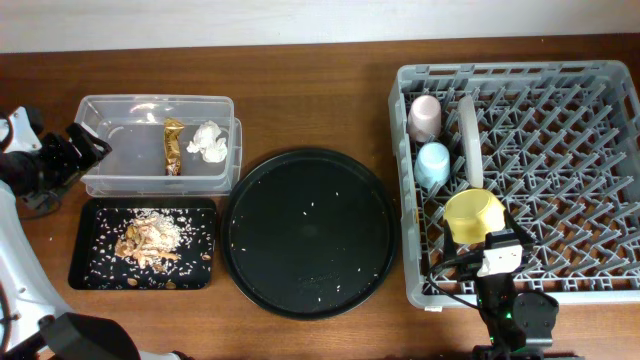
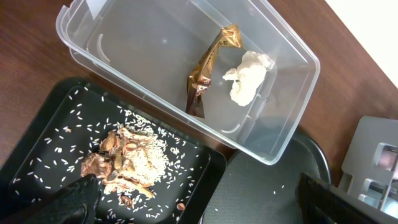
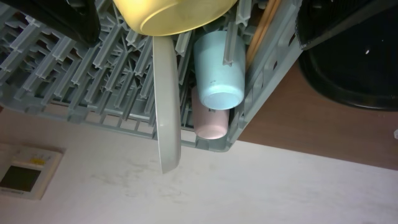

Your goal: Sort waste into correct bins and load items into the dishwasher rack

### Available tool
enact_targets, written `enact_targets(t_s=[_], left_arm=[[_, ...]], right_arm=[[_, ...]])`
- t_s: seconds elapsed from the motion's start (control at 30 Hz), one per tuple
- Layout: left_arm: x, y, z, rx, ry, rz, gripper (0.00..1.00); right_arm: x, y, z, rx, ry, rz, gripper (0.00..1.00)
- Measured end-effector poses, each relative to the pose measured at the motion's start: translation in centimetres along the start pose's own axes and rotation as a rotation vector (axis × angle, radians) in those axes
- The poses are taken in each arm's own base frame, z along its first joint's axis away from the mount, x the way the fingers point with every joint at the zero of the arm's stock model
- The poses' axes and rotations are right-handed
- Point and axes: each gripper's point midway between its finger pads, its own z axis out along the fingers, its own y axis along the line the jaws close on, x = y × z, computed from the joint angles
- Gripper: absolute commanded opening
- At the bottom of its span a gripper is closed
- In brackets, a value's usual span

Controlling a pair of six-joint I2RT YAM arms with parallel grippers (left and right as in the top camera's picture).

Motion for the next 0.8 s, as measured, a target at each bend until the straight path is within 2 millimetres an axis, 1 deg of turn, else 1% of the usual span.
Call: enact_targets(t_s=[0.5, 0.67, 0.73, 0.77, 0.8], left_arm=[[0.0, 0.0, 0.0, 0.0, 0.0, 0.0, 1.0], [0.2, -0.6, 0.2, 0.005, 0.007, 0.015, 1.0], [0.4, -1.5, 0.2, 0.012, 0.009, 0.041, 1.0], [0.8, -2.8, 0.1, 0.024, 0.009, 0.075, 1.0], [1.5, -4.8, -0.3, 0.045, 0.003, 0.127, 1.0]], right_arm=[[0.0, 0.0, 0.0, 0.0, 0.0, 0.0, 0.98], [0.0, 0.0, 0.0, 0.0, 0.0, 0.0, 0.98], [0.0, 0.0, 0.0, 0.0, 0.0, 0.0, 0.98], [0.0, 0.0, 0.0, 0.0, 0.0, 0.0, 0.98], [0.0, 0.0, 0.0, 0.0, 0.0, 0.0, 0.98]])
